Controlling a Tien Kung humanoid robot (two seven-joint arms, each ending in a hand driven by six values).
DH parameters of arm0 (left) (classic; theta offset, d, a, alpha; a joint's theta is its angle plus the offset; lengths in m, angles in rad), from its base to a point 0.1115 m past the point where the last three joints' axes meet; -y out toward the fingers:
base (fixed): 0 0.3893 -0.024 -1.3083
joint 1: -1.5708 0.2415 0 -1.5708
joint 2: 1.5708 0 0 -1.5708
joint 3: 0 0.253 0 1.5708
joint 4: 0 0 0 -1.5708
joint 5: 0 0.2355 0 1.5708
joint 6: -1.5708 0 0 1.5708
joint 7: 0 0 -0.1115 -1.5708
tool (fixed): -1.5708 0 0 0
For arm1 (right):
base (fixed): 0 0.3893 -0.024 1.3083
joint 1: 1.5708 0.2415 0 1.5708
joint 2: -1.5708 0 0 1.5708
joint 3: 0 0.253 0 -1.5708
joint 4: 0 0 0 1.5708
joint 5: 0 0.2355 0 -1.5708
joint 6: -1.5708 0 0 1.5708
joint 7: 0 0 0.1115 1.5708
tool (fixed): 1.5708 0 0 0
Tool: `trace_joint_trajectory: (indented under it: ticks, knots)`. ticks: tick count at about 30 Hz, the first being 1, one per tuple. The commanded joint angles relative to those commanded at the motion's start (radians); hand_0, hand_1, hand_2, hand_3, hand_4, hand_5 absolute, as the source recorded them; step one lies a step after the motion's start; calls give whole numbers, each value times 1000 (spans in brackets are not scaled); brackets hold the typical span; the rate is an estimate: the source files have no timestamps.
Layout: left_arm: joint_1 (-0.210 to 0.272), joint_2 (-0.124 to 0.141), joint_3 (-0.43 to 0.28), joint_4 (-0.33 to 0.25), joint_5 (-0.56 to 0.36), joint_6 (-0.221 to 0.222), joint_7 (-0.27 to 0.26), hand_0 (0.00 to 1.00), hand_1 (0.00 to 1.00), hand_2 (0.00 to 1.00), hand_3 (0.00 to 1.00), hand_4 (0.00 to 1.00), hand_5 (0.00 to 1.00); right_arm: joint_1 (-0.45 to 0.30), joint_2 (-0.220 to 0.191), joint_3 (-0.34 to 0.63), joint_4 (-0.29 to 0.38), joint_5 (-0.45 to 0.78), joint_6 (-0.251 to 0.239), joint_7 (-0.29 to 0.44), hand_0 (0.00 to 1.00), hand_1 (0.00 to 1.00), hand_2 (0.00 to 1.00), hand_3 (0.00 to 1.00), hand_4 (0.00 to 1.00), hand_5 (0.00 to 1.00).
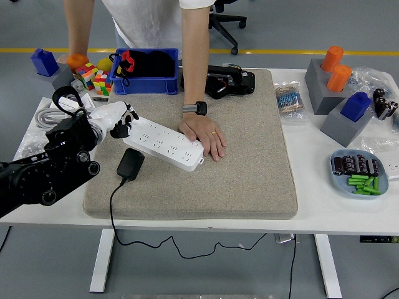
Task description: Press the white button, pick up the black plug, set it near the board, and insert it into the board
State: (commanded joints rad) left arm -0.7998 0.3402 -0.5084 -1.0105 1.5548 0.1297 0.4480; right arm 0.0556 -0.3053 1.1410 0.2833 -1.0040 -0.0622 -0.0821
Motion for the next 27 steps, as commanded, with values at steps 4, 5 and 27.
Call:
trace_joint_trajectory:
  ticks: [4,5,27]
  knots:
    - [44,17,-78,-66,40,1,-12,33,2,90,673,2,2,-1,0,0,-1,-2,0,0,605,589,582,585,651,394]
    - [53,21,-93,-80,44,1,-17,33,2,90,673,2,2,-1,0,0,-1,-2,0,0,605,589,582,585,651,394]
    - [396,56,-363,-401,27,160,-184,867,910,877,914,998,628,2,1,7,0,-10,0,1,605,589,582,585,652,394]
